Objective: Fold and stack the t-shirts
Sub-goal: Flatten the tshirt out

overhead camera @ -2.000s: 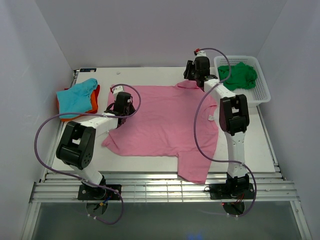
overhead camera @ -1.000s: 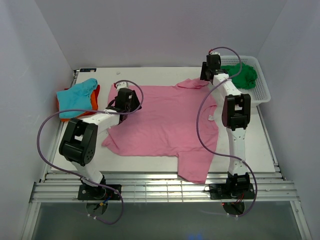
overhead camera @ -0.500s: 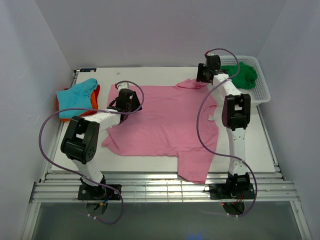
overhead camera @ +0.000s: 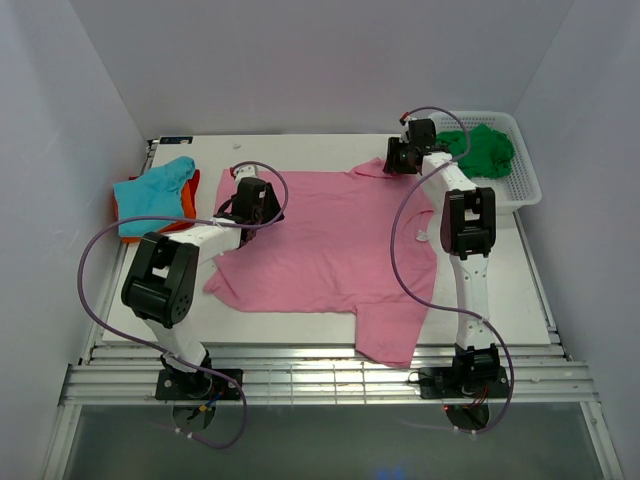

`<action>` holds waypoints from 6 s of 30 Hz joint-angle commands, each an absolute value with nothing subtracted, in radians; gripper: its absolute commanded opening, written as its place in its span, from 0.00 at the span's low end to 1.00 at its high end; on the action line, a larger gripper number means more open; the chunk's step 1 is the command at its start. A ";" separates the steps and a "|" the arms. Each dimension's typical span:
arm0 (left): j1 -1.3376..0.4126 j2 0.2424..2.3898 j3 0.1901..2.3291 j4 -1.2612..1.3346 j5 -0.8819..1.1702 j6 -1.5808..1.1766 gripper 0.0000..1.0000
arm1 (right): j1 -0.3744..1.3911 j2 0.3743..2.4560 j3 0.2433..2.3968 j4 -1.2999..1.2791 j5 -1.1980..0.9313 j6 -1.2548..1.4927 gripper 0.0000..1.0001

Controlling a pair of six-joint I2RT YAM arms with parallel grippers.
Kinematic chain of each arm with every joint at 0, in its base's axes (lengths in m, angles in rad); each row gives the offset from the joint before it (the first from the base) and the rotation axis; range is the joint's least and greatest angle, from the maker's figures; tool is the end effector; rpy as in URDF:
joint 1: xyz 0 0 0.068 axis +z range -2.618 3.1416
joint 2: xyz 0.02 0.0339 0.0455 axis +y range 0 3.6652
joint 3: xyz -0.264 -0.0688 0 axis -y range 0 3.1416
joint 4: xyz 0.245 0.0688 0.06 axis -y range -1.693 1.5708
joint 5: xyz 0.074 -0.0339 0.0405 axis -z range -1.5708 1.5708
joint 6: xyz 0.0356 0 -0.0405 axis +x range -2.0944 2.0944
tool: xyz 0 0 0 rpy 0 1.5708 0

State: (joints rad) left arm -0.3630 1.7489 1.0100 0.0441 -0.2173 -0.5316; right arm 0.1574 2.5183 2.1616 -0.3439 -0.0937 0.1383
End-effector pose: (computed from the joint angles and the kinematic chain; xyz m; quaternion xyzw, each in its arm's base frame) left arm 0.3503 -0.1249 0.1830 -0.1216 0.8932 -0.0938 0.4226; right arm 0.5610 0.0924 0.1677 -0.0284 0.9056 0.1040 0.4102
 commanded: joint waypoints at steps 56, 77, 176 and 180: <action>-0.374 1.752 0.959 0.071 -0.146 -0.558 0.68 | 0.186 2.490 2.155 0.079 0.084 0.310 0.08; -0.374 1.763 0.973 0.058 -0.158 -0.528 0.68 | 0.184 2.473 2.053 0.511 -0.049 0.460 0.73; -0.083 2.430 1.805 0.135 -0.304 -0.106 0.71 | 0.132 2.608 2.295 -0.241 0.054 0.193 0.71; -0.083 2.427 1.804 0.133 -0.301 -0.107 0.71 | 0.126 2.628 2.295 -0.232 0.054 0.212 0.71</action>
State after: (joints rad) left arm -0.0879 2.4332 1.7721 0.1356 -0.3138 -0.0982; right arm 0.1368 2.6041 2.2566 -0.2592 0.0589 0.1837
